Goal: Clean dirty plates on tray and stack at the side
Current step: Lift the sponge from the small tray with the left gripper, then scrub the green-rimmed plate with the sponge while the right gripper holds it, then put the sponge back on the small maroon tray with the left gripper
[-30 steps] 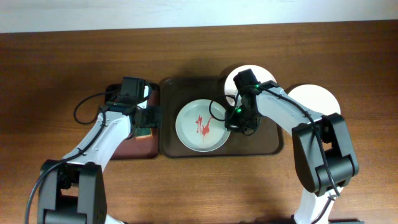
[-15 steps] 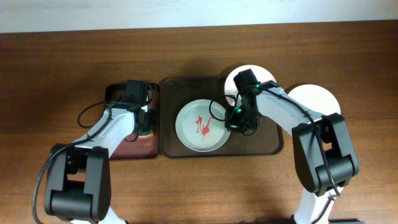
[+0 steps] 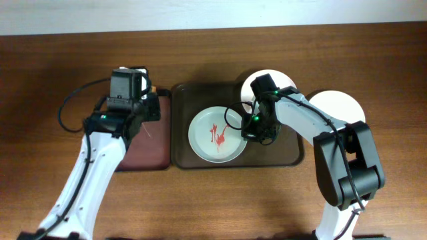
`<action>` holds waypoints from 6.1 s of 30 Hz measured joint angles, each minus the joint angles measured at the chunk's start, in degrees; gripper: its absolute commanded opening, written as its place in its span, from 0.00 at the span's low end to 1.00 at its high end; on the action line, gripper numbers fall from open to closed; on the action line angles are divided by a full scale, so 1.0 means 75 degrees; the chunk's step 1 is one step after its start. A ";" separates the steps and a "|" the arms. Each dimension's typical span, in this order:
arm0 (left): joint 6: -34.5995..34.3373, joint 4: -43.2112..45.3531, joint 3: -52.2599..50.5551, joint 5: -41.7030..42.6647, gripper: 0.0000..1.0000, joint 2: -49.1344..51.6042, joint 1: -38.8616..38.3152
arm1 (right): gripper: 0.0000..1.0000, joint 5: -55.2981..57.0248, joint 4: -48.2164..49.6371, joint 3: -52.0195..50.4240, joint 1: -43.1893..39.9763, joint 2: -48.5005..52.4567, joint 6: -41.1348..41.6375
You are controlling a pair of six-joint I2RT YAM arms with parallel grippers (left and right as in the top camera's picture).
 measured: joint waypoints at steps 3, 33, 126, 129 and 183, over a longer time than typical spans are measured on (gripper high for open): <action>0.0000 0.0169 0.0000 0.0000 0.00 -0.0536 0.0000 | 0.04 0.0000 -0.0003 0.0000 0.0000 0.0000 0.0003; 0.0000 0.2498 0.0000 0.0000 0.00 -0.3267 0.0000 | 0.04 0.0000 -0.0003 0.0000 0.0000 0.0000 0.0009; -0.0734 0.0265 0.0487 0.3756 0.00 0.3931 -0.0851 | 0.04 -0.0067 -0.0029 -0.0003 0.0020 0.0000 0.0009; -0.0731 0.0134 0.0828 0.3273 0.00 0.3614 -0.0851 | 0.04 -0.0082 -0.0064 -0.0003 0.0020 0.0000 0.0006; -0.1058 -0.0705 0.0093 -0.0458 0.00 0.2597 0.0589 | 0.04 -0.0082 -0.0201 -0.0003 0.0020 0.0000 0.0006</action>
